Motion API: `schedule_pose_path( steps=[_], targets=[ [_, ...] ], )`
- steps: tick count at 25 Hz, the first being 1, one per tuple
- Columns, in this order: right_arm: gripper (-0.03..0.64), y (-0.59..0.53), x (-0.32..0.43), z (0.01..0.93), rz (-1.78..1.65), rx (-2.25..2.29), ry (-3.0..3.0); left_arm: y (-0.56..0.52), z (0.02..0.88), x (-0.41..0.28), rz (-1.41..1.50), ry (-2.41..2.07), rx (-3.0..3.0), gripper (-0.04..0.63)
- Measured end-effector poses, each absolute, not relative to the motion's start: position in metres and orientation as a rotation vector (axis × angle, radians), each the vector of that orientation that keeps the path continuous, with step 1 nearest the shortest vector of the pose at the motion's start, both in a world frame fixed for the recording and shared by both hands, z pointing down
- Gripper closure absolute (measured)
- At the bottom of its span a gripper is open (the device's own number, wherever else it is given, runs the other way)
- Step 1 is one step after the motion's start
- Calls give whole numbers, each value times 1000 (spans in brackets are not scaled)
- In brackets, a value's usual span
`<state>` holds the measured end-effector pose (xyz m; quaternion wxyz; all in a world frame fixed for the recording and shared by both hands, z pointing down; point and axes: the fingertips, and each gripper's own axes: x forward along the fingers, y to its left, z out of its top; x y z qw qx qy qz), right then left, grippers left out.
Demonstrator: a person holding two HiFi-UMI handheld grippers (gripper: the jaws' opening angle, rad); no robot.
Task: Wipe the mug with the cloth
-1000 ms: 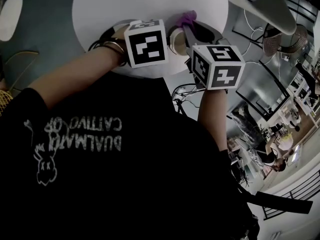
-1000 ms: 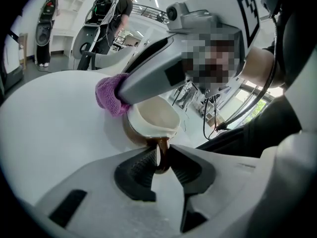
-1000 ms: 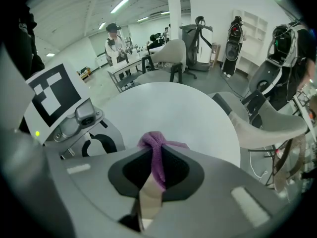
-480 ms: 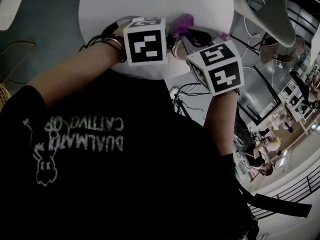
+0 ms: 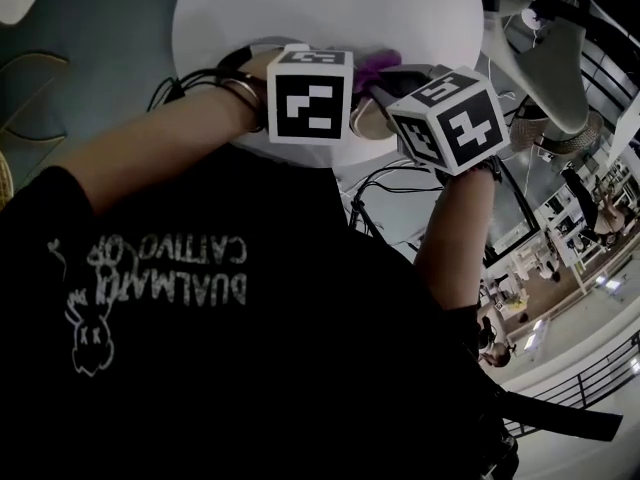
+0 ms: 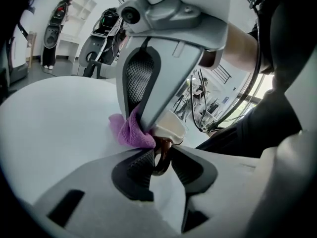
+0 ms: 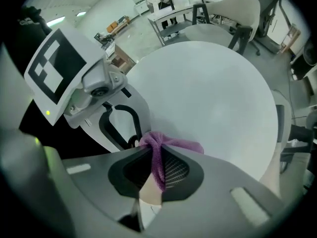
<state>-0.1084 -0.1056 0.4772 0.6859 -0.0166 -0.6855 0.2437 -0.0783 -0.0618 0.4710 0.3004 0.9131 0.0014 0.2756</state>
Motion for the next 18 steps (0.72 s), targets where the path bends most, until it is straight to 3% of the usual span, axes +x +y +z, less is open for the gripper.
schedule_pose_path(
  steps=[8,18],
  targets=[
    [581,-85,-162,456,589,-151,-1457,-43,438,-128,697,-30,2419,489],
    [581,-80,-152,493,599,-187,-1479,-40,457,-112,688,-113,2416,482]
  ],
)
